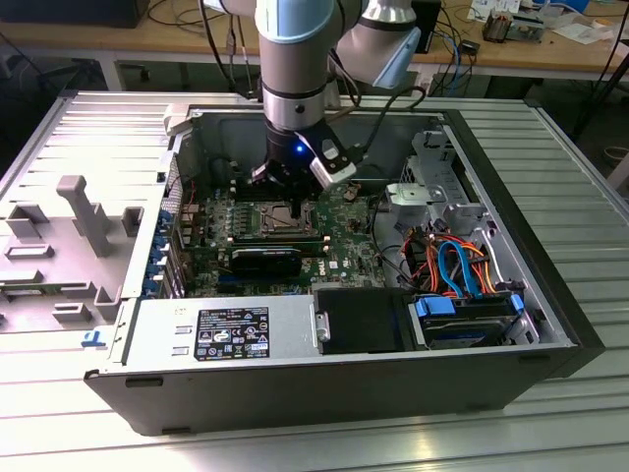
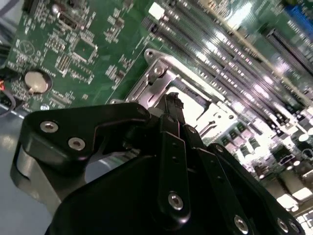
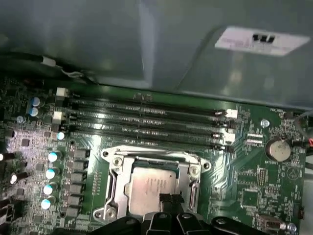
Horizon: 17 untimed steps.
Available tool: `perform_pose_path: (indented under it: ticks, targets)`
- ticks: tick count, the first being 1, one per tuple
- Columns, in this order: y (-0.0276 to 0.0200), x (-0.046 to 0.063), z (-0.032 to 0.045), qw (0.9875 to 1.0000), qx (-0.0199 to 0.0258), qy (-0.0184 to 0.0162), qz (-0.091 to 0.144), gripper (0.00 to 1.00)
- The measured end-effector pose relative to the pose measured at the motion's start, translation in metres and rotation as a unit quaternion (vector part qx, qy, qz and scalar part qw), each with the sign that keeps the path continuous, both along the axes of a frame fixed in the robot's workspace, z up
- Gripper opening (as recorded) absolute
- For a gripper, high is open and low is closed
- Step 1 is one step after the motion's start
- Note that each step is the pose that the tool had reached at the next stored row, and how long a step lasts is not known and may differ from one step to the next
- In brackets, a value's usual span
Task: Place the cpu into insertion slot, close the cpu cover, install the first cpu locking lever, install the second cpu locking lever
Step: 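Install the first cpu locking lever, then install the second cpu locking lever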
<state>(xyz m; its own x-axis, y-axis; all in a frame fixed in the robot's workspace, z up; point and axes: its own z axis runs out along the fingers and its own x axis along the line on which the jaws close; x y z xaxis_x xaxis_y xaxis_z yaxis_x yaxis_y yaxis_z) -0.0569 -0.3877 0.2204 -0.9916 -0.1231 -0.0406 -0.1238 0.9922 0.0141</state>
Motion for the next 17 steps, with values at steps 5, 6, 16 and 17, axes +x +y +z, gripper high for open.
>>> perform_pose_path:
  ticks: [5, 6, 16, 17]
  targets:
    - [-0.001, 0.0, 0.0142, 1.0, 0.0, 0.0, 0.0, 0.11]
    - [-0.0009, 0.0, 0.0147, 1.0, 0.0, 0.0, 0.0, 0.11]
    - [-0.0009, 0.0, 0.0149, 1.0, 0.0005, 0.0, 0.0, 0.11]
    - [-0.0009, 0.0, 0.0148, 1.0, 0.0005, 0.0, 0.0, 0.11]
